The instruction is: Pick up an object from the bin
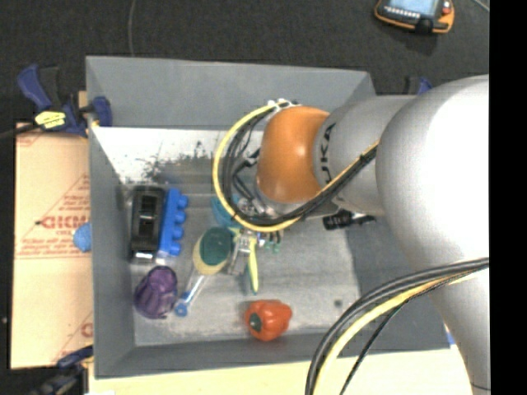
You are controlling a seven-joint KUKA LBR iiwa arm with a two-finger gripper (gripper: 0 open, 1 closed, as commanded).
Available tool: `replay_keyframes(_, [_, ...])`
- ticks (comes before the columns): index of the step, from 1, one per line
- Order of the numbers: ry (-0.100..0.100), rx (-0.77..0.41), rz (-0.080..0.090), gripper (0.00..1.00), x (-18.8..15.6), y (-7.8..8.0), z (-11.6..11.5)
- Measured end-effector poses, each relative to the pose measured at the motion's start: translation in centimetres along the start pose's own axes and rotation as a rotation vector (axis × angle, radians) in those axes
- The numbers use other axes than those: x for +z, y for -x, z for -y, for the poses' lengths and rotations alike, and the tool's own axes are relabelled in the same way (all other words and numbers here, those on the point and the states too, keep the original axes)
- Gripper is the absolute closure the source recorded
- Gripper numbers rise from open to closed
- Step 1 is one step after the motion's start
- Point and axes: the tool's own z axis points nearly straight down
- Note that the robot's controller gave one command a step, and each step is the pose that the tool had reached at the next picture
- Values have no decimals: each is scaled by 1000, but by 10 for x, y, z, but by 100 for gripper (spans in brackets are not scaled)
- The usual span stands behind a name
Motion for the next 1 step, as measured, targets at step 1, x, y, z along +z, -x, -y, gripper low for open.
replay_keyframes(1, [-1,64,-1,0,-145,-6,11])
